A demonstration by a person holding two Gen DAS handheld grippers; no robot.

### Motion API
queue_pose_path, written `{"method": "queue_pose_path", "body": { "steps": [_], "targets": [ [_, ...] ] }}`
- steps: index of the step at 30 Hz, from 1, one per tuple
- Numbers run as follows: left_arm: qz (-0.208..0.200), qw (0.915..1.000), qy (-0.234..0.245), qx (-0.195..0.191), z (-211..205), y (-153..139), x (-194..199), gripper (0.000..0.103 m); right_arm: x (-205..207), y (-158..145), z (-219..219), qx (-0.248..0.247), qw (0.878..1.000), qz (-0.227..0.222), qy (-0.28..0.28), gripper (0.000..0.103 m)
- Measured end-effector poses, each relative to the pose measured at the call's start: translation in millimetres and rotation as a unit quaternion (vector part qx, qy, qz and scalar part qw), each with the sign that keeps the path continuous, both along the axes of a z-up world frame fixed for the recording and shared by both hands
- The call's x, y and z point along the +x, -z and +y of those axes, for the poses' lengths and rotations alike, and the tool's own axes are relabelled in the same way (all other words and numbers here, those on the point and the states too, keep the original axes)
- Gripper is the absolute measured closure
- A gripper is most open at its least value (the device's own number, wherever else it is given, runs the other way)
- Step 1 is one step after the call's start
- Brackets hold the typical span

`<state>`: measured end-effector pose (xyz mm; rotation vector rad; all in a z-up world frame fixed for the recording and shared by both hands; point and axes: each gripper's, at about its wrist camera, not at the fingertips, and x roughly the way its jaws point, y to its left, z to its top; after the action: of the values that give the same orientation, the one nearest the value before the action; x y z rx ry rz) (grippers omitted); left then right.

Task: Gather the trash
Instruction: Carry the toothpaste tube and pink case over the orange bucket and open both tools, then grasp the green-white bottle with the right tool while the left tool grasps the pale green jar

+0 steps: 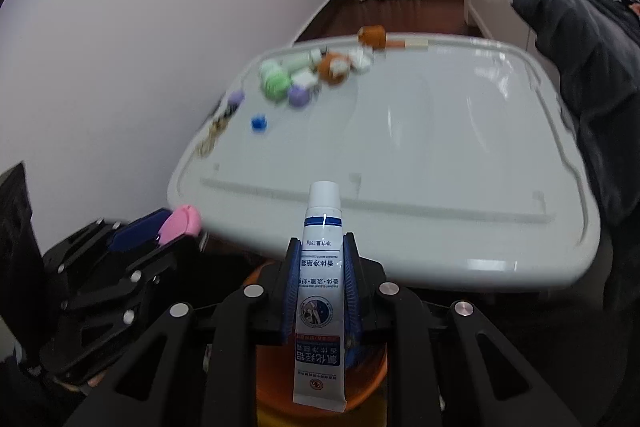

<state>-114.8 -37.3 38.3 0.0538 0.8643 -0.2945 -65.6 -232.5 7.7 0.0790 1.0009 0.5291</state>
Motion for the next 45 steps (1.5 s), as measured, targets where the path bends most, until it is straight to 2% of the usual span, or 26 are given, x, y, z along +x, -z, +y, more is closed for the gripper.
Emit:
{"method": "queue_pose_path", "body": {
  "steps": [4, 6, 7, 8, 9, 14, 19, 23, 25, 29, 35, 40, 45],
  "targets": [
    [0.041, 0.9991, 0.008, 0.011, -2.9, 24.4, -9.9, 0.062, -20.2, 22.6, 0.3, -0.025, 1.0, 0.017, -0.008, 0.082],
    [0.072, 0.9972, 0.009, 0.017, -5.9, 38.5, -11.1, 0.058, -24.5, 40.2, 4.5, -0.034, 0.998, 0.04, -0.019, 0.077],
    [0.081, 0.9965, 0.007, 0.022, -7.0, 43.2, -11.6, 0.046, -25.9, 51.3, 7.4, -0.04, 0.997, 0.053, -0.025, 0.069],
    [0.086, 0.9958, 0.002, 0.029, -7.9, 47.8, -11.3, 0.039, -26.5, 57.8, 8.2, -0.043, 0.997, 0.061, -0.026, 0.05],
    [0.09, 0.9954, -0.002, 0.035, -8.2, 50.2, -11.0, 0.032, -27.3, 62.9, 9.0, -0.043, 0.997, 0.064, -0.025, 0.045],
    [0.096, 0.9947, -0.009, 0.035, -5.0, 52.3, -8.8, 0.03, -22.3, 71.0, 5.7, -0.04, 0.997, 0.07, -0.021, 0.045],
    [0.108, 0.9932, -0.034, 0.025, 8.4, 52.2, 3.2, 0.028, 1.8, 50.4, 1.8, -0.039, 0.998, 0.043, -0.016, 0.045],
    [0.108, 0.992, -0.062, 0.021, 25.8, 50.3, 24.0, 0.025, 50.6, 22.4, 19.8, -0.042, 0.998, 0.003, -0.038, 0.045],
    [0.106, 0.9904, -0.085, 0.024, 38.3, 48.9, 38.4, 0.025, 88.1, 7.6, 48.2, -0.059, 0.996, -0.027, -0.067, 0.045],
    [0.106, 0.9831, -0.147, 0.023, 68.4, 48.1, 71.7, 0.022, 159.3, -1.4, 106.0, -0.073, 0.99, -0.043, -0.114, 0.045],
    [0.1, 0.9732, -0.207, 0.008, 106.2, 40.1, 116.2, 0.022, 251.3, 12.2, 207.0, -0.088, 0.984, -0.028, -0.149, 0.045],
    [0.084, 0.9705, -0.224, 0.031, 126.2, 31.0, 141.3, 0.022, 292.9, 35.7, 259.5, -0.099, 0.983, -0.001, -0.153, 0.045],
    [0.088, 0.9673, -0.237, 0.017, 140.6, 31.5, 152.4, 0.021, 313.8, 58.4, 288.5, -0.133, 0.977, 0.013, -0.166, 0.048]
  ]
}}
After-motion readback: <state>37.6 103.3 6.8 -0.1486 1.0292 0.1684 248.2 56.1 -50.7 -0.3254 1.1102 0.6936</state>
